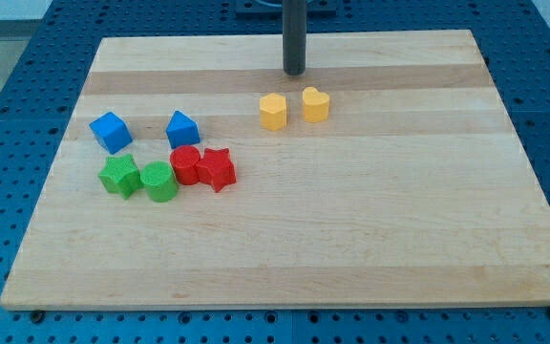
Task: Adjust the yellow heart right to the yellow hexagon
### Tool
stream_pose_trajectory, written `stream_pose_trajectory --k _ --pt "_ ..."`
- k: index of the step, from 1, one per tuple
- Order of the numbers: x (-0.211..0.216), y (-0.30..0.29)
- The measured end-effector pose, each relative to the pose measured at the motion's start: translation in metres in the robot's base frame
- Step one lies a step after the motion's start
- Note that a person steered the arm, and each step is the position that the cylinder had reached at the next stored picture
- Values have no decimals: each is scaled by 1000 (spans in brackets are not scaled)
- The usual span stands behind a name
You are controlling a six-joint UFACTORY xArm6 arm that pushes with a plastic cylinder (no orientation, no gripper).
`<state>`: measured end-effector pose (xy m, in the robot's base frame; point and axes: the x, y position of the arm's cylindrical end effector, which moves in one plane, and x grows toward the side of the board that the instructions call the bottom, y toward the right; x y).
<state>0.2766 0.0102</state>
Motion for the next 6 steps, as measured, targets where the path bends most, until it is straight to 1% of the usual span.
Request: stream_pose_trajectory --k 3,4,6 --pt "30 7" --pt "30 9" --pt "54 20"
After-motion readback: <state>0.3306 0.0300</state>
